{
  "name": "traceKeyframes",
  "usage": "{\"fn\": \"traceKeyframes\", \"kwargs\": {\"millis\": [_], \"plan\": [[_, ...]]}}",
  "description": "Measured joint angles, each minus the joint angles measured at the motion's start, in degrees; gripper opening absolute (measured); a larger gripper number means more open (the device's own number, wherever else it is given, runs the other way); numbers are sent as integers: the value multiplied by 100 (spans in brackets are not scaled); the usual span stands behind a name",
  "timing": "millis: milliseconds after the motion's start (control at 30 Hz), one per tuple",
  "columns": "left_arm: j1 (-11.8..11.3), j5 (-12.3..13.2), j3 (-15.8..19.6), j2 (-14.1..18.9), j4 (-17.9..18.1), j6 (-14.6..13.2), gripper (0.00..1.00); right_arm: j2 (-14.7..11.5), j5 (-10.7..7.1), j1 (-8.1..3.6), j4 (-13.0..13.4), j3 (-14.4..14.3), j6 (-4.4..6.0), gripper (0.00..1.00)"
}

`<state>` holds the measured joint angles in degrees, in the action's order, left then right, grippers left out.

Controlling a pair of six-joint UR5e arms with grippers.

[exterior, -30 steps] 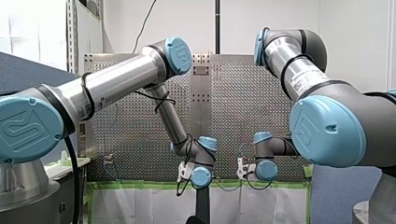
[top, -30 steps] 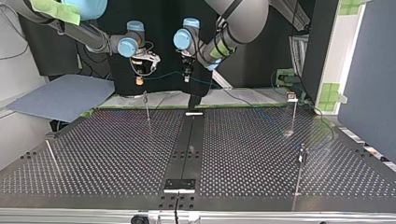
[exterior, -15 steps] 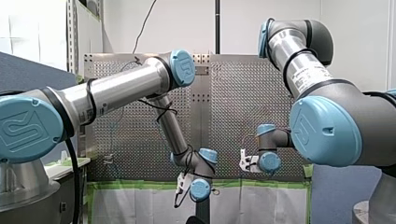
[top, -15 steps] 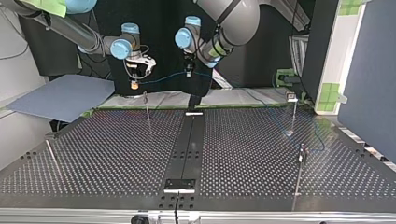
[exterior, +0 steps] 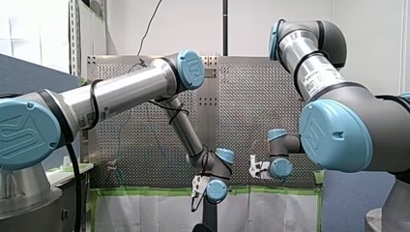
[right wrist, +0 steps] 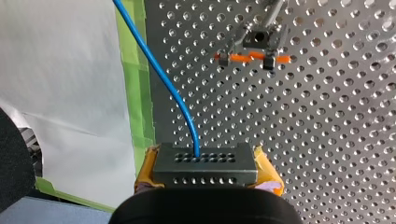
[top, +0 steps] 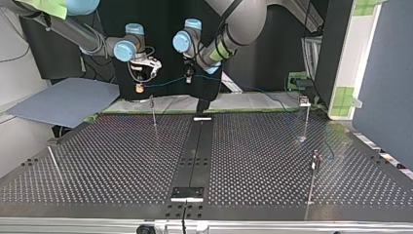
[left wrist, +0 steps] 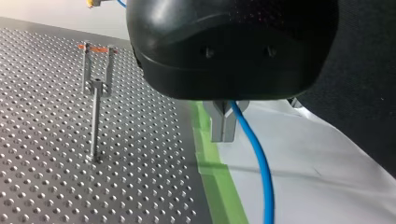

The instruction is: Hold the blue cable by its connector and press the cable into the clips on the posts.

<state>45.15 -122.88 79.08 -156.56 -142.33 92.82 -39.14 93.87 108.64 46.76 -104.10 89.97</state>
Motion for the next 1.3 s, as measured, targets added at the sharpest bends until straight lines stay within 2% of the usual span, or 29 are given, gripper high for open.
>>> {"fn": "traceKeyframes", "kwargs": {"millis": [233, 500, 667, 767, 833, 967, 1067, 1133, 1300], "plan": [[139, -36, -271, -1, -149, 144, 0, -5, -152, -116, 8, -5, 63, 0], [291, -124, -531, 0, -318, 216, 0, -13, -250, -181, 14, -2, 88, 0], [316, -163, -593, -4, -335, 273, 0, -16, -313, -233, 70, -2, 147, 0], [294, -188, -621, -2, -342, 296, 0, -14, -430, -284, 169, -2, 185, 0], [281, -232, -641, -1, -348, 325, 0, -12, -525, -309, 232, -2, 160, 0], [287, -311, -656, -1, -328, 401, 0, -6, -749, -383, 325, -2, 14, 0], [282, -358, -670, -1, -288, 447, 0, -5, -908, -452, 360, -13, -45, 0], [273, -370, -687, -1, -277, 467, 0, -4, -1002, -501, 384, -42, -56, 0], [234, -341, -764, 0, -262, 488, 0, 0, -1266, -713, 537, -158, -36, 0]]}}
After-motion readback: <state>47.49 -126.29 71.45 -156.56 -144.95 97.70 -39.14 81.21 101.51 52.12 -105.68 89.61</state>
